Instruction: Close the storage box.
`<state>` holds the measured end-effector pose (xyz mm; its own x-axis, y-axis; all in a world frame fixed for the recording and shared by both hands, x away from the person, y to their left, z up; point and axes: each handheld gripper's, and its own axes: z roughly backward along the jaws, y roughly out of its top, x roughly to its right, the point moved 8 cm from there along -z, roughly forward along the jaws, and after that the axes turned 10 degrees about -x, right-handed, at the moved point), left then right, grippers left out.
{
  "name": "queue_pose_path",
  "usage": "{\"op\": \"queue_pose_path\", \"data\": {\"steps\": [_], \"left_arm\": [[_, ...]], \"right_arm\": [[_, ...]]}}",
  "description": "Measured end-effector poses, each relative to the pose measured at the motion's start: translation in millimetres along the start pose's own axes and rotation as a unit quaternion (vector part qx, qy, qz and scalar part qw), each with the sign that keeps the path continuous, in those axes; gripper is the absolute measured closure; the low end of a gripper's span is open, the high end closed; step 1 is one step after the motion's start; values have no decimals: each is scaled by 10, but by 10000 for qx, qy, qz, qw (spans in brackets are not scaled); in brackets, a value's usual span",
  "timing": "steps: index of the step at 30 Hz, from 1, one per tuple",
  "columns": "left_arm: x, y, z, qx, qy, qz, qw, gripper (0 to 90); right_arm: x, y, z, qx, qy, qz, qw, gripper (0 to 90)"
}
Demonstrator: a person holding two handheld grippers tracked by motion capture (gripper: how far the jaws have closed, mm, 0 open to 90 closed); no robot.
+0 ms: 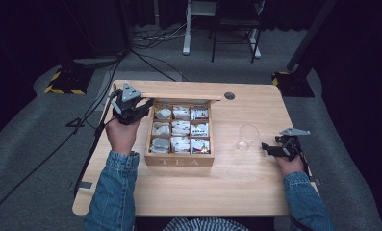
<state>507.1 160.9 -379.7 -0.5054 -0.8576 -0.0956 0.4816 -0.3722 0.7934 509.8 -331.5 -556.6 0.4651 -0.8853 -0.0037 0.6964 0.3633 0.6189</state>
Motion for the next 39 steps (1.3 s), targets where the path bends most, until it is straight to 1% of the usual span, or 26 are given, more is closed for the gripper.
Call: {"op": "queue_pose_path", "data": {"steps": [4, 8, 11, 12, 13, 15, 17, 19, 21, 23, 25, 28, 32, 33, 34, 35, 36, 38, 39], "left_arm": [[2, -2, 1, -6, 7, -6, 10000, 612], [3, 1, -1, 5, 16, -1, 10000, 611], [1, 2, -1, 3, 11, -2, 10000, 611], [1, 1, -1, 1, 7, -3, 10000, 611], [1, 1, 0, -2, 5, -5, 10000, 611], [0, 2, 0, -6, -1, -5, 10000, 611], [2, 3, 0, -5, -12, 14, 10000, 611], [-1, 3, 0, -9, -12, -1, 10000, 611], [-2, 4, 0, -12, -23, -4, 10000, 611], [-4, 6, 0, -13, -22, -5, 10000, 611], [-5, 7, 0, -16, -22, -8, 10000, 611], [-4, 7, 1, -23, -24, -10, 10000, 611], [-1, 4, 4, -37, -29, -17, 10000, 610], [-1, 4, 4, -37, -29, -17, 10000, 610], [-1, 3, 5, -46, -42, -22, 10000, 610], [-1, 3, 5, -46, -42, -22, 10000, 610], [-1, 1, 7, -57, -52, -28, 10000, 610], [2, -4, 10, -84, -81, -28, 9999, 609], [2, -4, 10, -84, -81, -28, 9999, 609]], "right_arm": [[3, -2, 5, 12, -11, -29, 10000, 251], [15, -19, 30, 16, -28, -47, 10000, 301], [21, -19, 58, 63, 162, -203, 9996, 355], [13, -14, 77, 91, 259, -241, 9993, 365], [2, -6, 95, 107, 291, -242, 9992, 366], [-17, 20, 140, 131, 295, -213, 9993, 374], [-40, 78, 220, 233, 282, -173, 9992, 381], [-68, 154, 345, 357, 261, -188, 9988, 388], [-98, 221, 452, 481, 323, -210, 9981, 395], [-160, 302, 580, 604, 433, -212, 9970, 403], [-234, 376, 679, 692, 528, -158, 9961, 405], [-379, 479, 792, 733, 695, -44, 9949, 405], [-555, 603, 876, 711, 822, 117, 9940, 405], [-555, 603, 876, 711, 822, 117, 9940, 405], [-649, 664, 911, 725, 933, 157, 9929, 407], [-649, 664, 911, 725, 933, 157, 9929, 407], [-766, 734, 943, 720, 1045, 220, 9917, 407], [-869, 795, 963, 739, 1141, 294, 9903, 407], [-869, 795, 963, 739, 1141, 294, 9903, 407]]}}
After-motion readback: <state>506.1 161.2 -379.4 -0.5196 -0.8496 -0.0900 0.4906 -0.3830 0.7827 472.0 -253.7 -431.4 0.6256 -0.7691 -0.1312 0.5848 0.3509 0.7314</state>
